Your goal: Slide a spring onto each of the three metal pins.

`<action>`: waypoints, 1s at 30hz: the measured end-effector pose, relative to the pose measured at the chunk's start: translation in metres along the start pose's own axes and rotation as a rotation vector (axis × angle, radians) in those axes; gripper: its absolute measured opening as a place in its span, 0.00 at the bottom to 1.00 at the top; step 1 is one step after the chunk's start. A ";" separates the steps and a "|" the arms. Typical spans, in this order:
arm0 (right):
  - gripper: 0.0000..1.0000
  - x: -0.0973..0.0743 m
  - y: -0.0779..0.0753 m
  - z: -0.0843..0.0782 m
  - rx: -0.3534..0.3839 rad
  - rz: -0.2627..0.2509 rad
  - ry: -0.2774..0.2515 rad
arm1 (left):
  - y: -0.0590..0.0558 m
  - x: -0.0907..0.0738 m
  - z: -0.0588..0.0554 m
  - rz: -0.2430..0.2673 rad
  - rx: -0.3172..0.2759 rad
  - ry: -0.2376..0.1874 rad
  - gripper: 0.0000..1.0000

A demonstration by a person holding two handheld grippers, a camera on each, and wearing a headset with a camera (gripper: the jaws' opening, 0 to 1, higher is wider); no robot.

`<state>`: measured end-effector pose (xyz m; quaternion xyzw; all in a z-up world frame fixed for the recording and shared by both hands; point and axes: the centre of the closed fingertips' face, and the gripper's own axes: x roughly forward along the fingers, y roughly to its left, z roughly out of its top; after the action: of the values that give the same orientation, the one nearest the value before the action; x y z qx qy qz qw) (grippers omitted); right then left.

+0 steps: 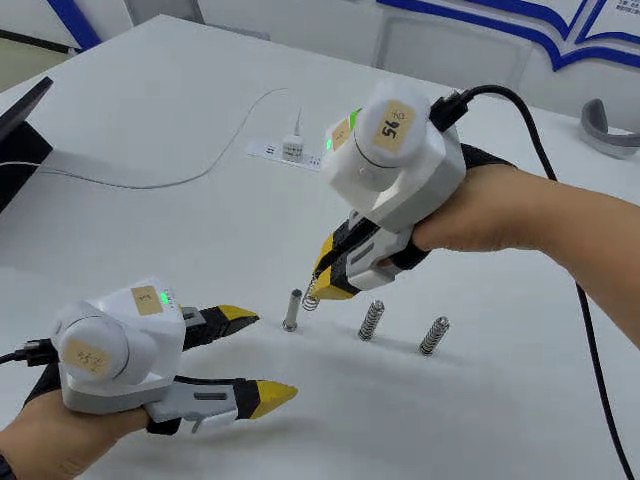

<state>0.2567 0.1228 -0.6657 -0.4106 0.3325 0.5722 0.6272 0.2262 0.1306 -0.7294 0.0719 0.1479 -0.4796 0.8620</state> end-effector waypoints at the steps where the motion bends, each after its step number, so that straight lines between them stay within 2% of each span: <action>1: 0.12 0.000 -0.001 0.000 0.000 -0.002 0.000 | 0.000 0.000 0.000 0.000 -0.002 0.000 0.57; 10: 0.12 0.006 -0.014 0.002 0.004 -0.013 0.009 | 0.001 0.001 -0.002 -0.001 -0.010 0.004 0.60; 20: 0.12 0.018 -0.015 0.002 0.002 0.002 0.022 | 0.002 0.001 -0.002 0.000 -0.015 0.003 0.61; 30: 0.12 0.025 -0.014 0.000 0.007 0.019 0.031 | 0.002 -0.001 -0.006 0.002 -0.025 0.008 0.60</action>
<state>0.2740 0.1340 -0.6863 -0.4140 0.3481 0.5706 0.6180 0.2268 0.1339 -0.7348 0.0632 0.1574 -0.4765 0.8626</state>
